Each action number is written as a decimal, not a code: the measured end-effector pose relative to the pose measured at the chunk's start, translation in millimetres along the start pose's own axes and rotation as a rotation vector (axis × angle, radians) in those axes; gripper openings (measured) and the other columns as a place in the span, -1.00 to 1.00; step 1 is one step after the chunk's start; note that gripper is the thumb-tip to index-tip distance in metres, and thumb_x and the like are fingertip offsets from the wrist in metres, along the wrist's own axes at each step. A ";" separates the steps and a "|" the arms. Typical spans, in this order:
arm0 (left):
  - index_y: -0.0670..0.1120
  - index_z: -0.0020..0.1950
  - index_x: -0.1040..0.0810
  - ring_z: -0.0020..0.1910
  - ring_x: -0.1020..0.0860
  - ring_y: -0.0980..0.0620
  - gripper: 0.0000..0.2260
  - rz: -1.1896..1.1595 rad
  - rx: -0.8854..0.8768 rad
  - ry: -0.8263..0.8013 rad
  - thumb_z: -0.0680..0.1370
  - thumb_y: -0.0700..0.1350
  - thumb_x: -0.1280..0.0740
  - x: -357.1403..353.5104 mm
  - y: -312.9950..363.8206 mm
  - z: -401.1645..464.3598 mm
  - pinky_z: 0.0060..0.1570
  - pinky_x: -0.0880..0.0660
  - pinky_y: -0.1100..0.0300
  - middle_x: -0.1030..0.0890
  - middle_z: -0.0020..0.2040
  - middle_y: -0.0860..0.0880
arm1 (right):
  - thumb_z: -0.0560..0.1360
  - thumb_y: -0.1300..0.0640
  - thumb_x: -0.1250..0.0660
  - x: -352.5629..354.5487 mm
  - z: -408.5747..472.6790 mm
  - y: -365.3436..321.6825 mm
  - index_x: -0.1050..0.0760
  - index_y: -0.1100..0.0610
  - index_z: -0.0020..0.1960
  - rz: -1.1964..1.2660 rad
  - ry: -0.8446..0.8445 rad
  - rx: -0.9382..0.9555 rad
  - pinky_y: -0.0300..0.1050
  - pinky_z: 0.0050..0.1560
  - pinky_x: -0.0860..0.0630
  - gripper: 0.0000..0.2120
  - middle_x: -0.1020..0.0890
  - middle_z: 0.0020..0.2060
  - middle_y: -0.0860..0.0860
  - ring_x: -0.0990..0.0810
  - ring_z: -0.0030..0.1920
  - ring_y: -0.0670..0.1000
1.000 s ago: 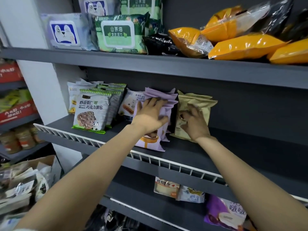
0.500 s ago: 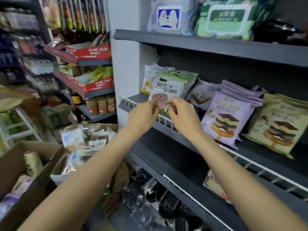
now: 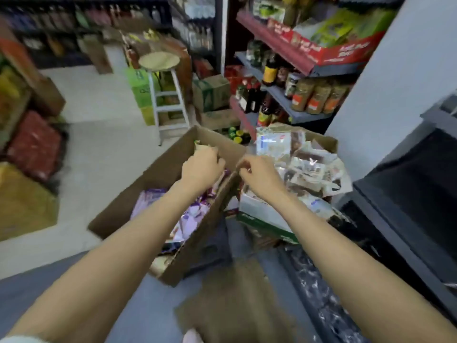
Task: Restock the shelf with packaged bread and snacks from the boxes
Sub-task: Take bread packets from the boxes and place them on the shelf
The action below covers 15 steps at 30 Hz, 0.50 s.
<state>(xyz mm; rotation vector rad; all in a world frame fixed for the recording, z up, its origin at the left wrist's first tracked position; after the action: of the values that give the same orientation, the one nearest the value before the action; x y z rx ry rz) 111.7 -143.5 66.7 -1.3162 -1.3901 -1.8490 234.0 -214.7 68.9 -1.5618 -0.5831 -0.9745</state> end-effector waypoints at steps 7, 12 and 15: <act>-0.22 0.14 -0.51 0.14 -0.51 -0.23 -0.71 -0.004 0.221 -0.163 0.60 -0.06 -0.12 -51.2 -155.8 57.9 0.08 -0.49 -0.02 -0.57 0.14 -0.25 | 0.48 0.26 -0.23 -146.8 98.8 -17.3 -0.46 0.28 0.24 -0.027 -0.279 -0.083 -0.09 0.15 -0.37 -0.67 -0.53 0.17 0.27 -0.47 0.23 0.23; -0.29 0.25 -0.36 0.25 -0.42 -0.26 -0.71 0.035 0.299 -0.338 0.61 -0.15 -0.14 -107.7 -215.6 115.5 0.18 -0.37 -0.02 -0.44 0.25 -0.31 | 0.51 0.14 -0.29 -209.7 174.7 7.7 -0.22 0.23 0.43 0.066 -0.390 -0.294 -0.06 0.28 -0.33 -0.46 -0.38 0.37 0.21 -0.37 0.35 0.21; -0.31 0.31 -0.33 0.27 -0.42 -0.22 -0.68 0.023 0.346 -0.440 0.60 -0.18 -0.15 -144.6 -236.6 154.1 0.18 -0.36 0.06 -0.43 0.30 -0.29 | 0.51 0.07 -0.33 -241.1 216.6 34.0 0.04 0.19 0.52 0.248 -0.538 -0.561 -0.04 0.36 -0.28 -0.25 -0.22 0.47 0.15 -0.27 0.43 0.17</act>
<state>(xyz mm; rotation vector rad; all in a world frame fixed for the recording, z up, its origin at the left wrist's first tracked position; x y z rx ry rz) 44.7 61.2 -166.3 -1.5955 -1.8062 -1.2658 191.3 20.2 -152.8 -2.3693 -0.4804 -0.5397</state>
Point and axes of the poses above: each hand's wrist, its own z-axis towards the middle knuckle, its own x-axis out of the back of the hand, y = z × x, the point moved 1 cm from there along z, towards the middle knuckle
